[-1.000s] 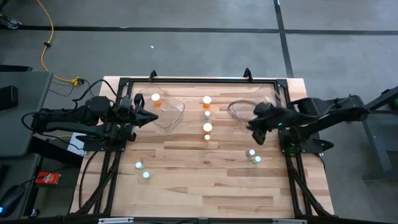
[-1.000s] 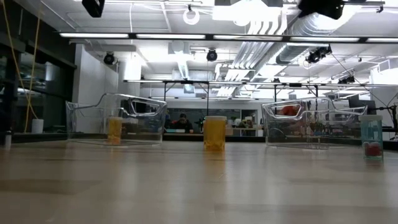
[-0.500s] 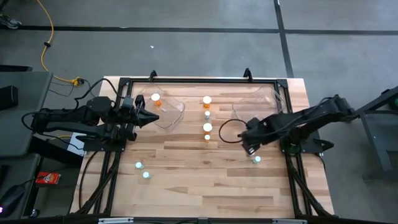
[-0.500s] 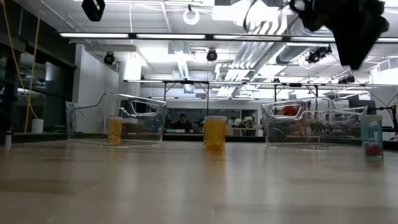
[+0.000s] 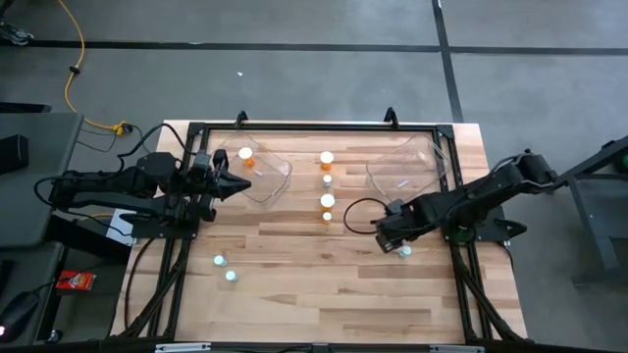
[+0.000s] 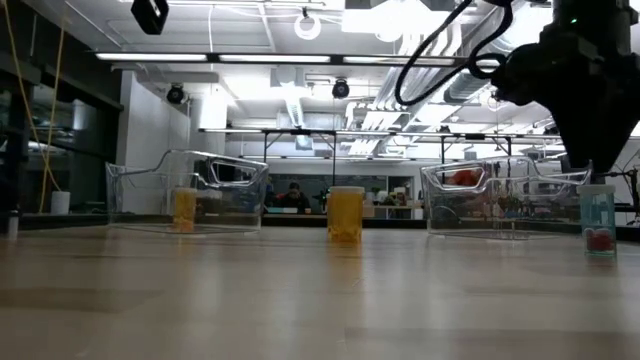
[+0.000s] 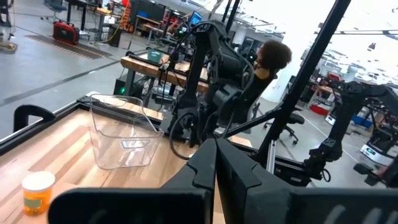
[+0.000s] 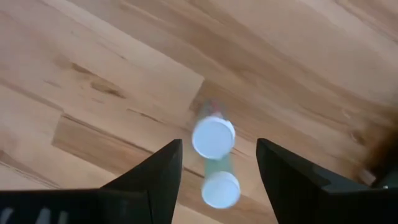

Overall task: Pick and place medicine bottles into bin by pill shape (circle, oval)
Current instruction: Put the bottom green capsule bottle into the left transparent bin

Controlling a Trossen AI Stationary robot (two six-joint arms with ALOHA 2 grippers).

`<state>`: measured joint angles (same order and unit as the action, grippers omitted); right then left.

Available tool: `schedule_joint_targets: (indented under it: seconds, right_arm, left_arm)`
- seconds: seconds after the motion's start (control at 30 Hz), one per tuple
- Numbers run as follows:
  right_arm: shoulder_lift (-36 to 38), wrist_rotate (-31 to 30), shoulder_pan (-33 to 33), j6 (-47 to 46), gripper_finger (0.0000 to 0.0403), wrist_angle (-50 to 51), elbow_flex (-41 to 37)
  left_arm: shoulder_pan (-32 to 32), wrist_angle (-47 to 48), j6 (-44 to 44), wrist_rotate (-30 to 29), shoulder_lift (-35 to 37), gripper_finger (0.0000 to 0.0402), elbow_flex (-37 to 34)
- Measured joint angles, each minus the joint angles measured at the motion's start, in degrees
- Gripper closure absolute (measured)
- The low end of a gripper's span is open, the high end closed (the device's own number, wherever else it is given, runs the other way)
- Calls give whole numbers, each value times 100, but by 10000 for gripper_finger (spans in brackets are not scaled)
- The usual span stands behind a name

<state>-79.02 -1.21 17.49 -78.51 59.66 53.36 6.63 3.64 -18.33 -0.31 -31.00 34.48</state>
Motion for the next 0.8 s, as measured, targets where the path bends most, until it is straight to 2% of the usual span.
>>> schedule_joint_targets:
  seconds: [0.43, 0.8]
  right_arm:
    - [-625, -5, -1, 136, 203, -87, 2]
    - [-675, 56, -1, 96, 203, -118, 2]
  left_arm:
    - [3, 0, -10, -38, 0, 401, 0]
    - [4, 0, -3, -38, 0, 401, 0]
